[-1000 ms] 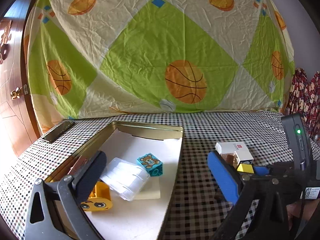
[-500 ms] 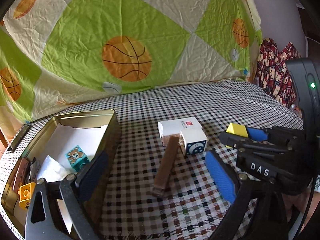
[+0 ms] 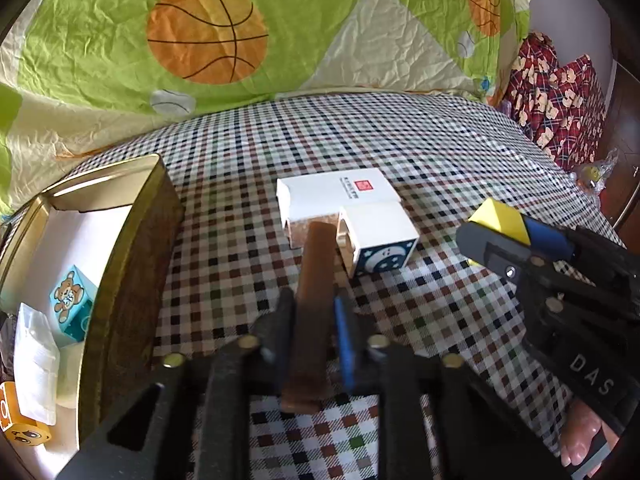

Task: Organize rigid objects
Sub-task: 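Close right tool on yellow cube while left tool closes on brown stick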

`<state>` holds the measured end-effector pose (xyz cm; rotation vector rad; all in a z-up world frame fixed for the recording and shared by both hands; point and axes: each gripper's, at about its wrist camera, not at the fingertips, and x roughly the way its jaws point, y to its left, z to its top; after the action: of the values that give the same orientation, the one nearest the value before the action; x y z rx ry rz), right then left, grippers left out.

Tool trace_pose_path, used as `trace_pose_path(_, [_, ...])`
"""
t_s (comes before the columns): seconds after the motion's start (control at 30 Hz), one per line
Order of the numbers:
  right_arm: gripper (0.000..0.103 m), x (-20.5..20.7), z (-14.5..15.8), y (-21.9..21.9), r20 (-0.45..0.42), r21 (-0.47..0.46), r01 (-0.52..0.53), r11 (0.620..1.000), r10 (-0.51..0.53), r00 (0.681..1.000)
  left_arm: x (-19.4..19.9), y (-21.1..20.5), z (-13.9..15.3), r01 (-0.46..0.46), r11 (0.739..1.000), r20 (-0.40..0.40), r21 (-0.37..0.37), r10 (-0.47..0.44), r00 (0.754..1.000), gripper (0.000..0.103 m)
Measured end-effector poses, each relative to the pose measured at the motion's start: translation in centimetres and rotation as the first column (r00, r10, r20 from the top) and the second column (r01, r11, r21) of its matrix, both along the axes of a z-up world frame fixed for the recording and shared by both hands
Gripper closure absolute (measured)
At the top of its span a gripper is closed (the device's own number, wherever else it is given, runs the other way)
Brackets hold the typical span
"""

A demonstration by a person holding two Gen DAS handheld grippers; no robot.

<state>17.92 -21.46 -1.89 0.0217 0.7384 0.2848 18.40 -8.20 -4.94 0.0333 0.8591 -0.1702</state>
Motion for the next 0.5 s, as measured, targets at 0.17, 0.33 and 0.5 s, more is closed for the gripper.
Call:
trace_pose_path(0.17, [0.063, -0.4, 0.3, -0.2, 0.024, 0.013, -0.001, 1.000, 0.000, 1.000, -0.7, 0.4, 0.8, -0.011, 1.000, 0.055, -0.014, 0.012, 0.998, 0.089])
trace_pose_path(0.33, [0.063, -0.8, 0.6, -0.3, 0.054, 0.027, -0.002, 1.000, 0.001, 0.999, -1.7, 0.5, 1.8, -0.028, 1.000, 0.139, 0.002, 0.028, 0.990, 0.089])
trace_pose_path(0.5, [0.063, -1.3, 0.9, -0.4, 0.079, 0.028, -0.005, 1.000, 0.003, 0.997, -2.5, 0.7, 2.6, -0.048, 0.999, 0.204, 0.009, 0.045, 0.978, 0.089])
